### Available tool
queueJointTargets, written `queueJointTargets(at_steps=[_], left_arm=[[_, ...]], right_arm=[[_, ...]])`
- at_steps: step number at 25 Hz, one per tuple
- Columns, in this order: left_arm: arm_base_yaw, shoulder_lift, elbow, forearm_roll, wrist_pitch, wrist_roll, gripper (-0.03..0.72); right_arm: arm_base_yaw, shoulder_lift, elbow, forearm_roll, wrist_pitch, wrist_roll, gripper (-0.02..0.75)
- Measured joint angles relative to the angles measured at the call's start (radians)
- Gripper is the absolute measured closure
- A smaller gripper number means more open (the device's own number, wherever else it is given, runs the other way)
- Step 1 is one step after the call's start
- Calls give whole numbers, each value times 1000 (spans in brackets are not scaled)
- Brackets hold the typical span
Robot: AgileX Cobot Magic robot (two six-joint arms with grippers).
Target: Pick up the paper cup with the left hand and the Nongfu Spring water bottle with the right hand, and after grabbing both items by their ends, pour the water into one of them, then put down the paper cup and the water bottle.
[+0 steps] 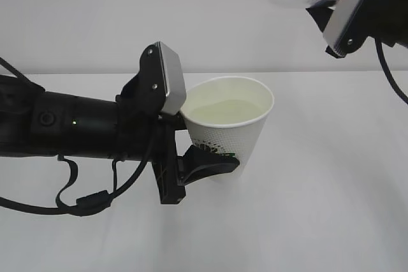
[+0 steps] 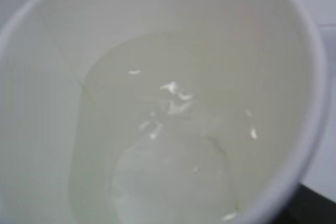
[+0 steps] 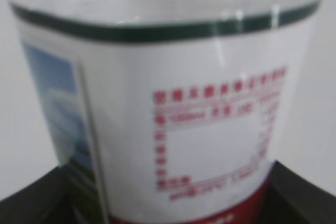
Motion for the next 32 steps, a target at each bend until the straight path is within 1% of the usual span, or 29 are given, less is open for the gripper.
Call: queueJointTargets(at_steps=[10,18,32], left_arm=[[0,0,0,0,0,0,207],[0,0,0,0,0,0,207],[0,0,0,0,0,0,207]], right_arm=[[0,0,0,4,2,192,216],[0,0,0,4,2,305,216],[0,0,0,4,2,650,216]])
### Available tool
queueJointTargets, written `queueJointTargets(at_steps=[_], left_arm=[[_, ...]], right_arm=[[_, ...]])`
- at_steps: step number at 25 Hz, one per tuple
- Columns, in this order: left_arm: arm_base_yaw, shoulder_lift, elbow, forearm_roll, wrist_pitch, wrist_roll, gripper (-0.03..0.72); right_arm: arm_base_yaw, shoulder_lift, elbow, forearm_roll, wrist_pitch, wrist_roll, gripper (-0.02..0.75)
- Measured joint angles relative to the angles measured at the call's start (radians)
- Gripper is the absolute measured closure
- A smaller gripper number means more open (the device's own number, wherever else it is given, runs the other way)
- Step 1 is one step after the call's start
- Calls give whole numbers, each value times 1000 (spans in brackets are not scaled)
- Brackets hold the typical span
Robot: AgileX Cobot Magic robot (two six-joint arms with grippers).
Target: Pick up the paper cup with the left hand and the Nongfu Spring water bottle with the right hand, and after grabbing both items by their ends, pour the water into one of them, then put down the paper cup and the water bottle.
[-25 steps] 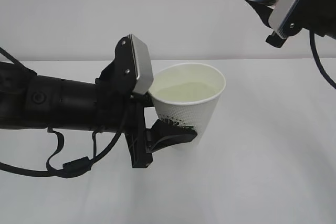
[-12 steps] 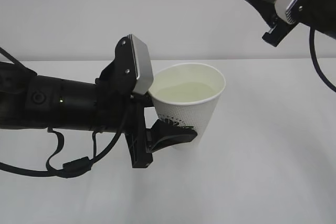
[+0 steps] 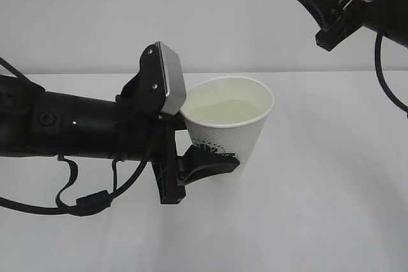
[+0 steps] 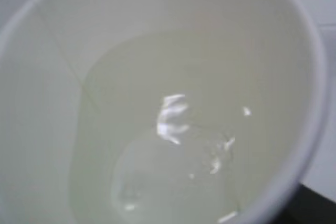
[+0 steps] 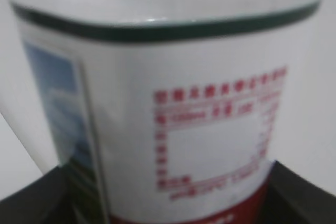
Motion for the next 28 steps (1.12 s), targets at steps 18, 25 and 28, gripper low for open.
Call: queueJointTargets(at_steps=[18,25,28], left_arm=[[0,0,0,0,0,0,207],[0,0,0,0,0,0,207],[0,0,0,0,0,0,207]], right_arm=[[0,0,0,0,0,146,216],[0,0,7,86,24,151,216],[0,0,20,140,42,151,216]])
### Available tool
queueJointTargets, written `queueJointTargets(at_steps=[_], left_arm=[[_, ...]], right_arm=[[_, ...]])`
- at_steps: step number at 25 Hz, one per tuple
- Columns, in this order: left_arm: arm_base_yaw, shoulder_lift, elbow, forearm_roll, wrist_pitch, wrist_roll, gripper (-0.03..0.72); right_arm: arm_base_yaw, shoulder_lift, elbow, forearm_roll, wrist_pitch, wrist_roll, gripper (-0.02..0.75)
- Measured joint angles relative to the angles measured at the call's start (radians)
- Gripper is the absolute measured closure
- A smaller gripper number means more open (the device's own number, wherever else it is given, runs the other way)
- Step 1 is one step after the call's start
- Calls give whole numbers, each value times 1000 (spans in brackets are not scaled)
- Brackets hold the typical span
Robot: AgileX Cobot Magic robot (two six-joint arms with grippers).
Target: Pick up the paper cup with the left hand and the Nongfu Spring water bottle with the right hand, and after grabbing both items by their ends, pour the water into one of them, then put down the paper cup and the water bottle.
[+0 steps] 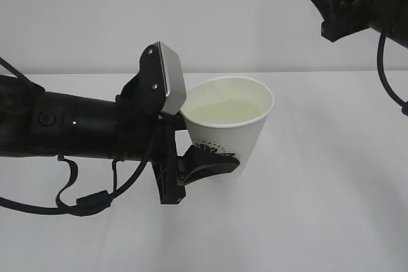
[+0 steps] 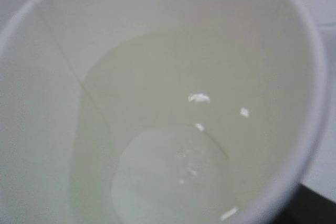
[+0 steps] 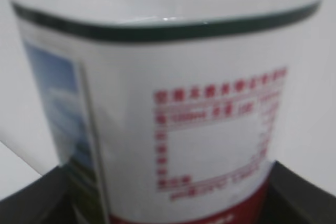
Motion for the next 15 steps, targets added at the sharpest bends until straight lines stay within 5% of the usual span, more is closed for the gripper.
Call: queueJointTargets(at_steps=[15], left_arm=[[0,0,0,0,0,0,208]], right_arm=[[0,0,107,280,3,-109,216]])
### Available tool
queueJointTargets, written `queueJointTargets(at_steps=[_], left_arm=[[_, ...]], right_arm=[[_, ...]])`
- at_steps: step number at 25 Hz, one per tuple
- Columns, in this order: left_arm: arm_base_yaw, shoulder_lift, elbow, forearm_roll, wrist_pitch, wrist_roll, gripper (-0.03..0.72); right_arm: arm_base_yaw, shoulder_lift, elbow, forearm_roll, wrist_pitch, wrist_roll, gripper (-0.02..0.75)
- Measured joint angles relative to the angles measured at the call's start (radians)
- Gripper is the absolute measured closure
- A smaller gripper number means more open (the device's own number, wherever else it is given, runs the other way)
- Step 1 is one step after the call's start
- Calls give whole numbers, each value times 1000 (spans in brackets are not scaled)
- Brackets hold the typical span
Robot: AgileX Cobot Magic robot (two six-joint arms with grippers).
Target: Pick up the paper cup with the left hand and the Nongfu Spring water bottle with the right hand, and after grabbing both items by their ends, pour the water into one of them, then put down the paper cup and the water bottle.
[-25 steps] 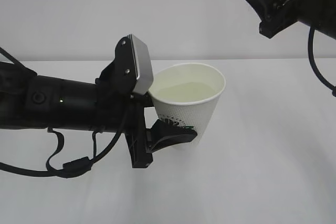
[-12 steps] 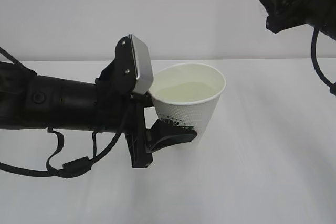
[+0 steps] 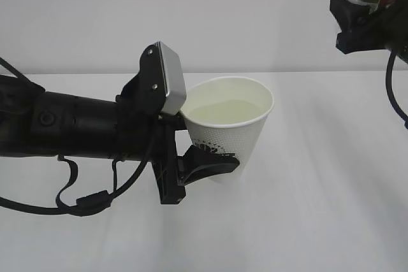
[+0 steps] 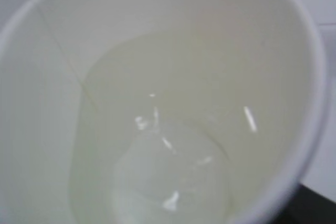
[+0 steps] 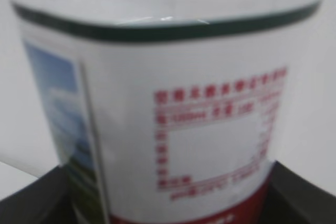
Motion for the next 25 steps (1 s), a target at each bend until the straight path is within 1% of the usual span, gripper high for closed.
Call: queueJointTargets(at_steps=[3,8,16,19,25], left_arm=[[0,2,0,0,0,0,208],[0,3,0,0,0,0,208],[0,3,0,0,0,0,208],[0,3,0,0,0,0,208],[0,3,0,0,0,0,208]], right_arm=[[0,0,21,46,-2,-2,216],[0,0,63,160,-22,-3,216],[0,0,96,266,-37,-3,216],[0,0,114,287,-45,-23,216],[0,0,140,293,-54,-42,216]])
